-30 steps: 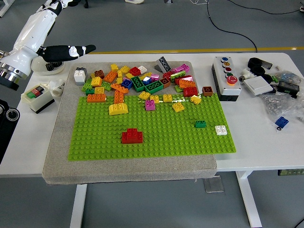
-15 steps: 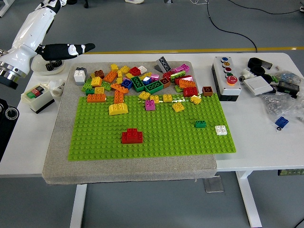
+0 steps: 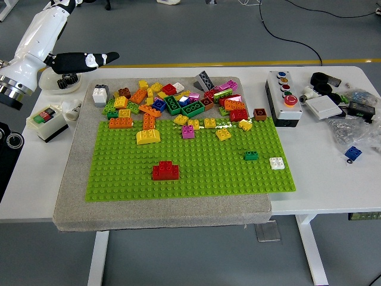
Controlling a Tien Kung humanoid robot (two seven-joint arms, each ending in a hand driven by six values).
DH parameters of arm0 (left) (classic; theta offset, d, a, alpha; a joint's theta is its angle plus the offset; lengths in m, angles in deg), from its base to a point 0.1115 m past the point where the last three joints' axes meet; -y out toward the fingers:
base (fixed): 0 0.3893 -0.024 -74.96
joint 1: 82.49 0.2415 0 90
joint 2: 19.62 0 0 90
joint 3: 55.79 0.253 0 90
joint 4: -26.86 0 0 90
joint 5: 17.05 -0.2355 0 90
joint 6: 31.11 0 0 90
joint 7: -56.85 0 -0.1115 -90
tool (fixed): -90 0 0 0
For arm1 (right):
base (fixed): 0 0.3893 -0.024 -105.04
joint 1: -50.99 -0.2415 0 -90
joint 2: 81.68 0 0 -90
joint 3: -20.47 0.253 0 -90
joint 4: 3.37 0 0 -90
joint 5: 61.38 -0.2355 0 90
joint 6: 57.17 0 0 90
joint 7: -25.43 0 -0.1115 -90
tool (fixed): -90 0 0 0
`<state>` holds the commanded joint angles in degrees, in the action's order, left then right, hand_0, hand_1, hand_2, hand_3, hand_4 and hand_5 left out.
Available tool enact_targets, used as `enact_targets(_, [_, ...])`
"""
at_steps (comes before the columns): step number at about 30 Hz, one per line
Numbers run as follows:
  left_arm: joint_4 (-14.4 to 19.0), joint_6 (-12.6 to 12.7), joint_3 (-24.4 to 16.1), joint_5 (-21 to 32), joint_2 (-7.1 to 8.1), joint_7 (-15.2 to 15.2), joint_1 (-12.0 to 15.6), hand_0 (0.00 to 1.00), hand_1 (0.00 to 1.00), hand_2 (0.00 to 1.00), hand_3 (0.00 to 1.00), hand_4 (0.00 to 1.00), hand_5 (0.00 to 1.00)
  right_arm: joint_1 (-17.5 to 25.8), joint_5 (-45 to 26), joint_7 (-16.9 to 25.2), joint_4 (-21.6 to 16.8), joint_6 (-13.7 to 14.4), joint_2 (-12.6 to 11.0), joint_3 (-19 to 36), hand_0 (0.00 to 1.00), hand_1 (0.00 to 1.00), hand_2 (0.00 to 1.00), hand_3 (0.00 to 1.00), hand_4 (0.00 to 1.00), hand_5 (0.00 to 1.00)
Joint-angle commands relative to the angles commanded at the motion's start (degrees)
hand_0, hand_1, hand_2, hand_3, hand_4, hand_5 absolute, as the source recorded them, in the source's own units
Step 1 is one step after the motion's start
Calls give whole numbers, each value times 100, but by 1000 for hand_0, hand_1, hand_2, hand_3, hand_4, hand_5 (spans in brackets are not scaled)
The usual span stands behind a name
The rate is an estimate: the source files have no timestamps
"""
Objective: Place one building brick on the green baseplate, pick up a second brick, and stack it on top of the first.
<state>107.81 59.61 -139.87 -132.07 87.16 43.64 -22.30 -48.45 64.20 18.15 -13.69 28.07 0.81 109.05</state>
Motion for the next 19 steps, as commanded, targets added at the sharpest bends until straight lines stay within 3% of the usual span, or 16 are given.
enact_targets(19, [-19,-34,-62,-58,-23,24,-2,998,888,883,916,998,488,20,20,-23,0,-109,150,-67,742,651,720,595,786,296])
